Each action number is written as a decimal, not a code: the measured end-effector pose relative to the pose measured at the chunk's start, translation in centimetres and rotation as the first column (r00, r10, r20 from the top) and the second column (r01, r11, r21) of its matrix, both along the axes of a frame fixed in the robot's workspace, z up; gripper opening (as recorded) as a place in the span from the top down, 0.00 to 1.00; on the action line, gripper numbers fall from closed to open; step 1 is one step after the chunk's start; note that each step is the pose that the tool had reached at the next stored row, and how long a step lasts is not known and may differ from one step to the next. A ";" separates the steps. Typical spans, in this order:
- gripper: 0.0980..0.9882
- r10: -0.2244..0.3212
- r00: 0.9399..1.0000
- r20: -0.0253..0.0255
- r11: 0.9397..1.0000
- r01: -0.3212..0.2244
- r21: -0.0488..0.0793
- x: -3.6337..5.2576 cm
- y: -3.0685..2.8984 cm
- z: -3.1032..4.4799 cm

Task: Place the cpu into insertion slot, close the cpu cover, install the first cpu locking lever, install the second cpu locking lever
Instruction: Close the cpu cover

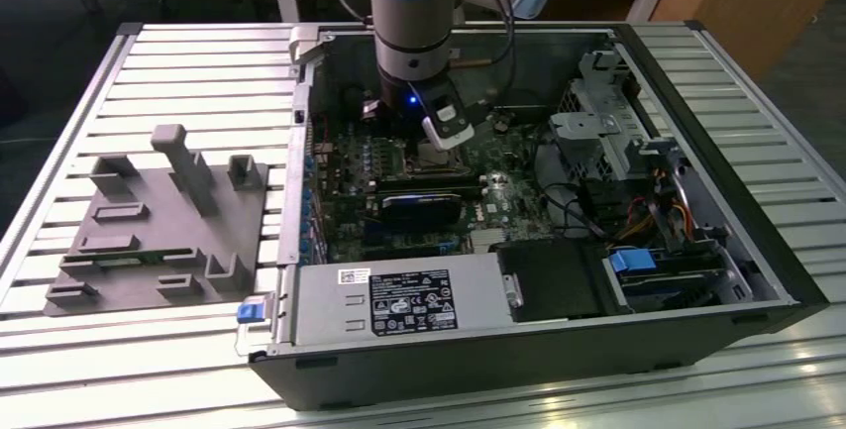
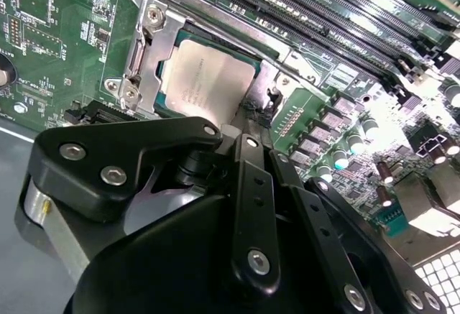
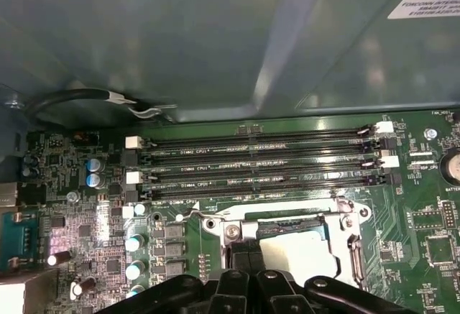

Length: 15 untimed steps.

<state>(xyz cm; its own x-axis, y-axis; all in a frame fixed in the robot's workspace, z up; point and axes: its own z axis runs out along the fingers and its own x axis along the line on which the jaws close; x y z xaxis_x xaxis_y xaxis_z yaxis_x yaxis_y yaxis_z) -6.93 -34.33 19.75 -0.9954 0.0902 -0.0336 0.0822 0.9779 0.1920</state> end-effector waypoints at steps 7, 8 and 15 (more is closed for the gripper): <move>1.00 0.000 1.000 0.001 1.000 0.000 -0.002 0.09 0.02 -0.01; 1.00 0.000 1.000 0.001 1.000 0.000 -0.003 0.12 0.02 0.03; 1.00 0.000 1.000 0.001 1.000 0.000 -0.004 0.17 0.00 0.39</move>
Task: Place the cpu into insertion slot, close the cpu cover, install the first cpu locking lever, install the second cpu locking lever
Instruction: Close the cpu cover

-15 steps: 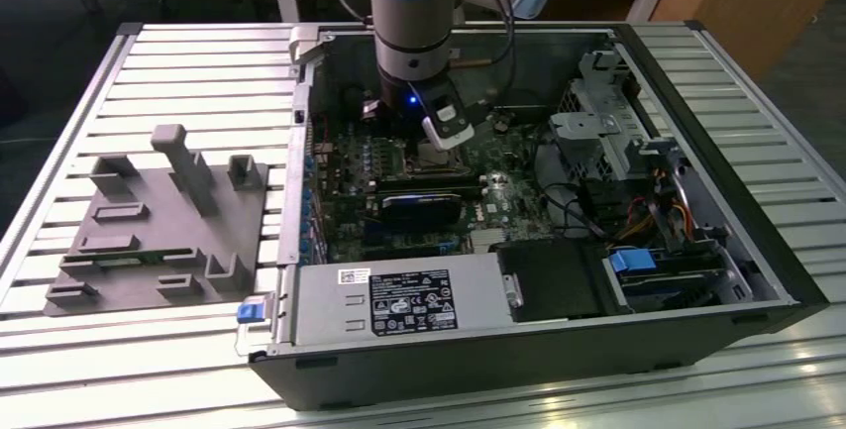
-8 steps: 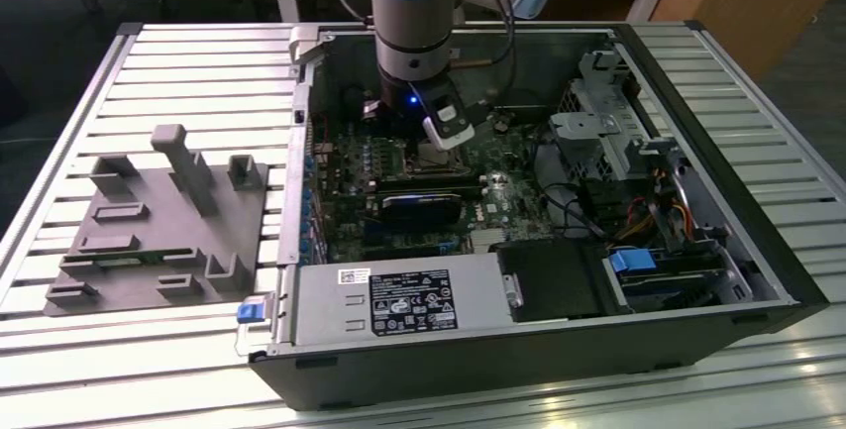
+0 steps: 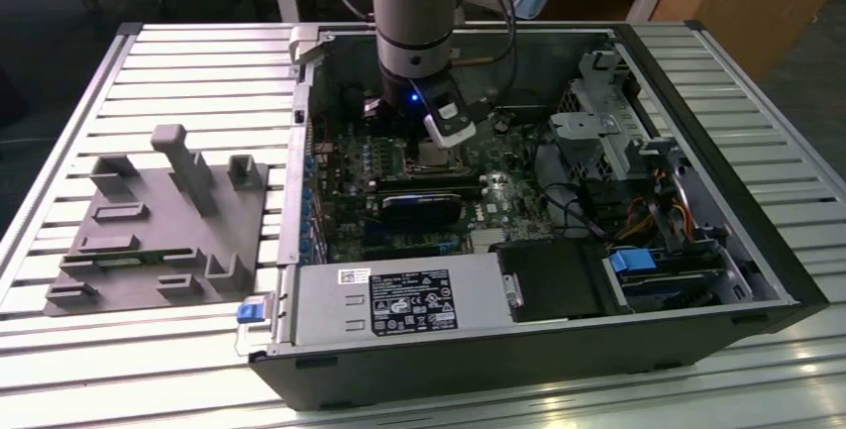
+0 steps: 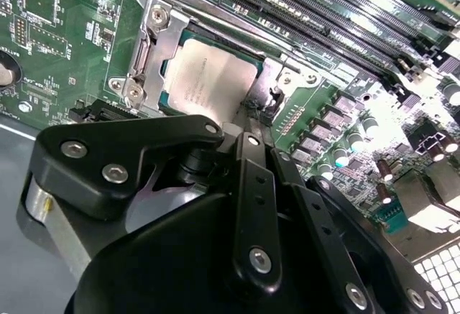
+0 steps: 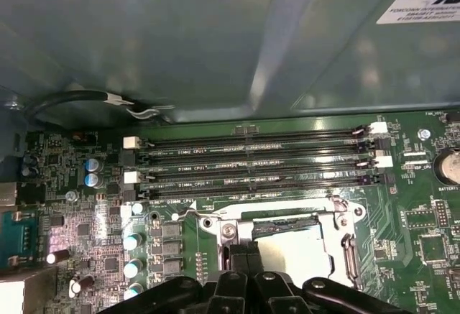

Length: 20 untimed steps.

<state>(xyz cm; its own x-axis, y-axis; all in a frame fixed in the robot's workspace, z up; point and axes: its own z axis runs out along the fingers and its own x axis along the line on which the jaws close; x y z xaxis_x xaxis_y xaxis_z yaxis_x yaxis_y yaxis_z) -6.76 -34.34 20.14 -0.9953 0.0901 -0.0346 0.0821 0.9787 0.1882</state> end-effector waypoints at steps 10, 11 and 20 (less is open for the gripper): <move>1.00 0.000 1.000 0.000 1.000 0.000 0.030 -0.01 -0.68 -0.22; 1.00 0.000 1.000 0.000 1.000 0.000 0.031 -0.01 -0.70 -0.28; 1.00 0.000 1.000 0.000 1.000 0.000 0.031 -0.21 -0.76 -0.53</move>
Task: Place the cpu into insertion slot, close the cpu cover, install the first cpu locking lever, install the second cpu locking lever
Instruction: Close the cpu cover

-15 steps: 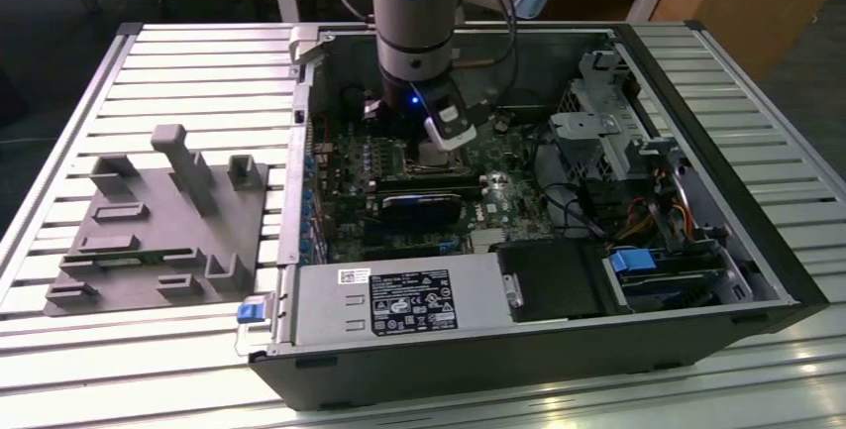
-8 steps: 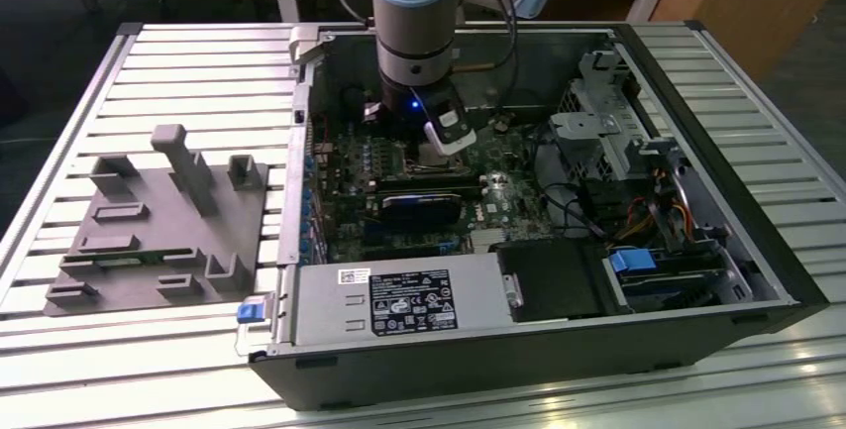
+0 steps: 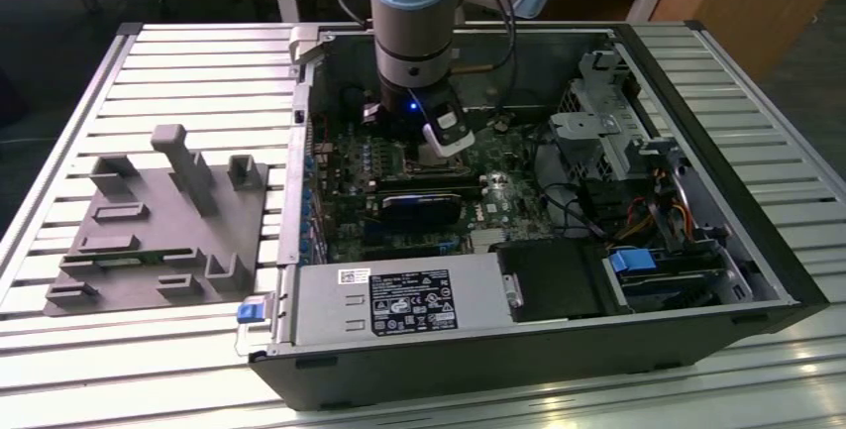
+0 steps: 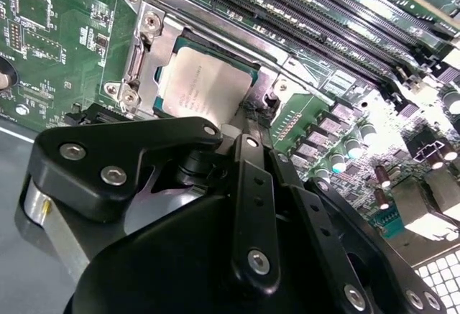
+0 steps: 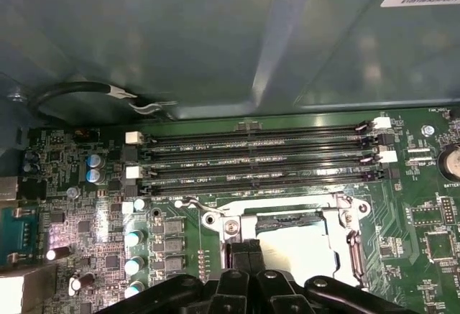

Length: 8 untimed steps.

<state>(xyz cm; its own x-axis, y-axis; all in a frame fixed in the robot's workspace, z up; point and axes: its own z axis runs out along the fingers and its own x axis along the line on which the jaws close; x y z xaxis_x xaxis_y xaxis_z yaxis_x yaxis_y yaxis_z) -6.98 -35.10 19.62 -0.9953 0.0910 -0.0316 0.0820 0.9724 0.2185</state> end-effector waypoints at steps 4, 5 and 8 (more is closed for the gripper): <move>1.00 0.000 1.000 0.000 1.000 0.000 0.000 -0.05 -0.01 -0.07; 1.00 0.000 1.000 0.000 1.000 0.000 0.000 -0.05 -0.01 -0.08; 1.00 0.000 1.000 0.000 1.000 0.000 0.001 -0.05 0.00 -0.10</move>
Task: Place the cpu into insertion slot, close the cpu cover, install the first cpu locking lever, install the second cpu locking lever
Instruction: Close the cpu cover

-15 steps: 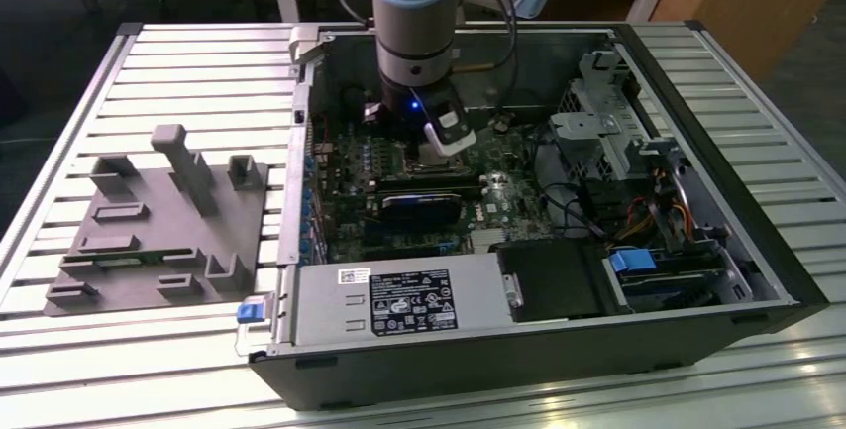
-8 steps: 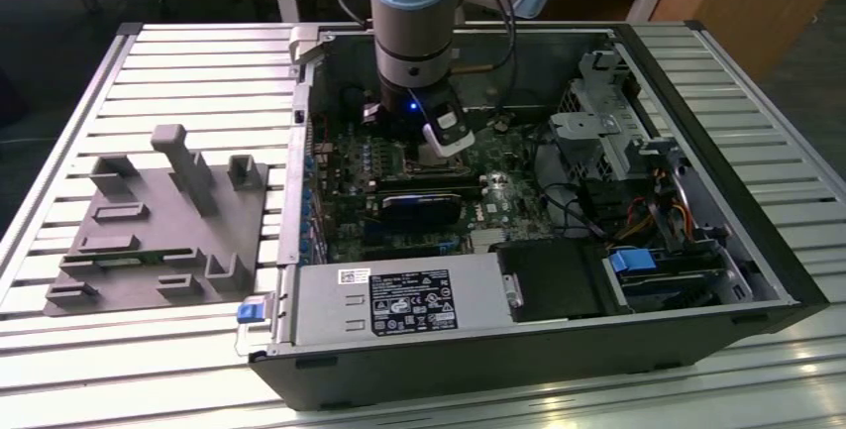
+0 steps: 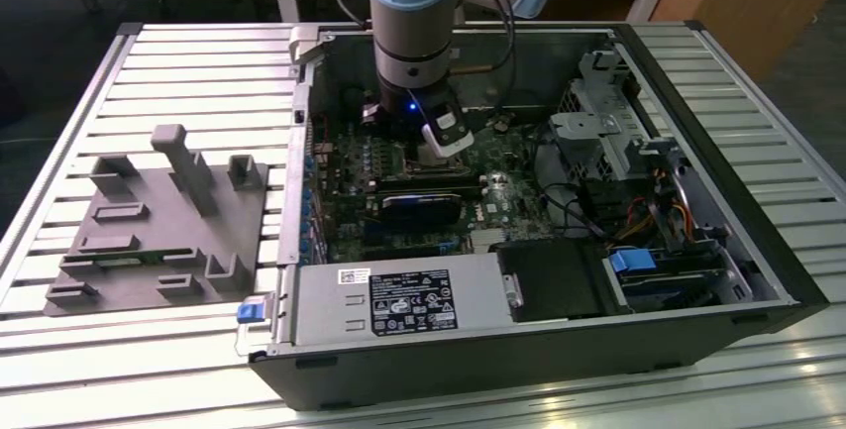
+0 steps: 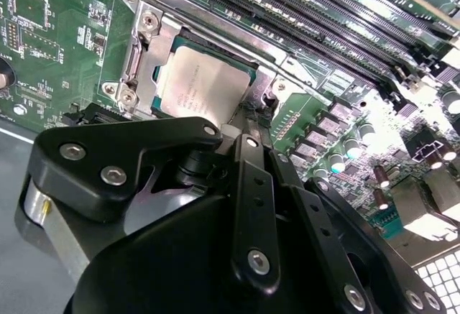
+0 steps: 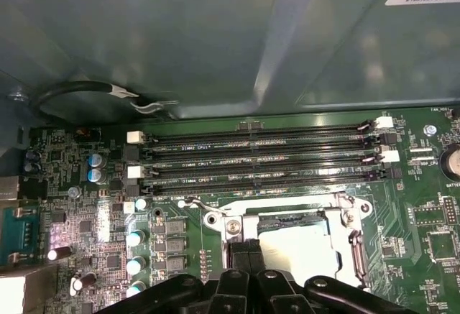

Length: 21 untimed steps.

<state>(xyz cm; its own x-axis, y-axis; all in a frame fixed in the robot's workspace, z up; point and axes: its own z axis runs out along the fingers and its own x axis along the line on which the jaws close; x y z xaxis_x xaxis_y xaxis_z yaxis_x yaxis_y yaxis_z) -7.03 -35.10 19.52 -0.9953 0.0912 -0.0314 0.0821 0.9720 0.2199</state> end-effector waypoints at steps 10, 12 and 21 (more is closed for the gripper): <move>1.00 0.000 1.000 0.000 1.000 0.000 -0.018 0.00 0.00 0.02; 1.00 0.000 1.000 0.000 1.000 0.000 -0.020 0.00 0.00 0.02; 1.00 0.000 1.000 -0.002 0.998 0.000 -0.067 0.00 0.36 0.02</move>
